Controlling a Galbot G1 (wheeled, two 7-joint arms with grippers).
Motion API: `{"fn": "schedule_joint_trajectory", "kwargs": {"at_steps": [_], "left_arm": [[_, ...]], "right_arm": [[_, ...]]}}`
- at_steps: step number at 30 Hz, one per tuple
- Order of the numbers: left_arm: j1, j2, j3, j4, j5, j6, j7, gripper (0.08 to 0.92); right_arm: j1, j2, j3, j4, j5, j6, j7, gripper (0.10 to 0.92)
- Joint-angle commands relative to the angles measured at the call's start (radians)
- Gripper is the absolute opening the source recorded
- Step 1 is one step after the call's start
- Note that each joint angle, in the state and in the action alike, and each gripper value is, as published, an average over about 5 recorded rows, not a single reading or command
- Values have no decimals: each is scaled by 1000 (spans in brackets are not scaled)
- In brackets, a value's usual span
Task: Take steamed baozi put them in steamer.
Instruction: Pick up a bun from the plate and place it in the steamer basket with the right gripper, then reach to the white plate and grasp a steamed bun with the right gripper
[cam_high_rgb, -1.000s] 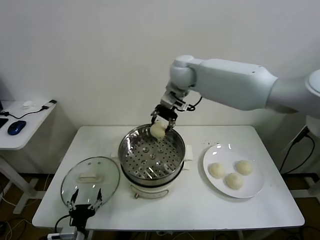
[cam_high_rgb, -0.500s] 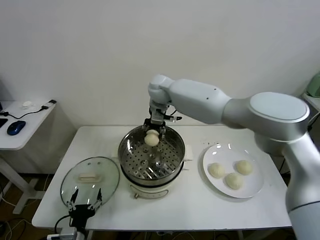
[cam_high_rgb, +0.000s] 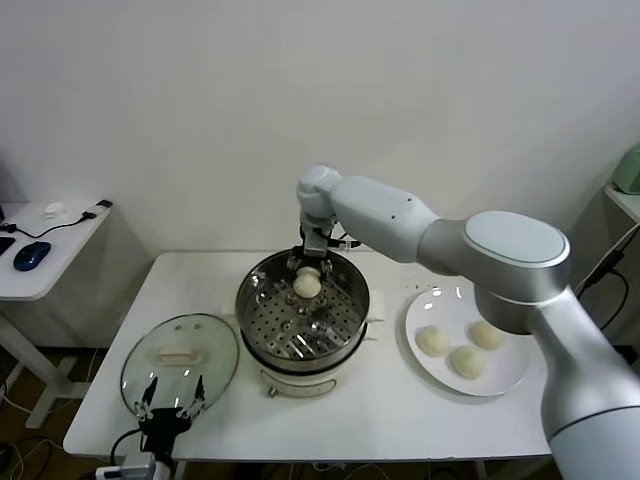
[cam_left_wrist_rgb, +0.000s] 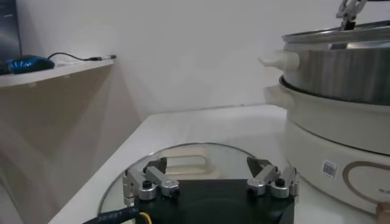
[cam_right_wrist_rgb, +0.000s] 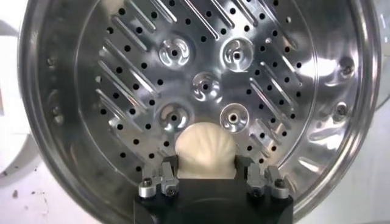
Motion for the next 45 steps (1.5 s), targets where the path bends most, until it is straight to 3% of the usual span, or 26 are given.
{"fn": "schedule_joint_trajectory", "kwargs": {"at_steps": [1, 7, 11, 14, 18, 22, 31, 45], "left_arm": [[-1, 1, 0, 2, 1, 1, -1, 823], [1, 1, 4, -5, 7, 5, 0, 823], [2, -3, 12, -14, 15, 8, 2, 823], [0, -6, 17, -18, 20, 10, 3, 823], [0, -4, 18, -18, 19, 9, 3, 823], [0, 3, 14, -17, 15, 4, 2, 823], [2, 2, 6, -18, 12, -1, 1, 823], [13, -11, 1, -12, 22, -4, -1, 823]], "right_arm": [[-22, 19, 15, -50, -7, 26, 22, 759], [74, -42, -29, 39, 145, 25, -12, 821], [220, -129, -127, 146, 372, -19, -70, 822], [348, -214, -247, 234, 624, -127, -84, 823], [505, -389, -450, 394, 887, -422, -52, 823], [598, -593, -591, 533, 890, -689, -2, 823], [507, -861, -735, 794, 873, -964, 95, 823], [-2, -874, -336, 627, 715, -1087, 231, 823]]}}
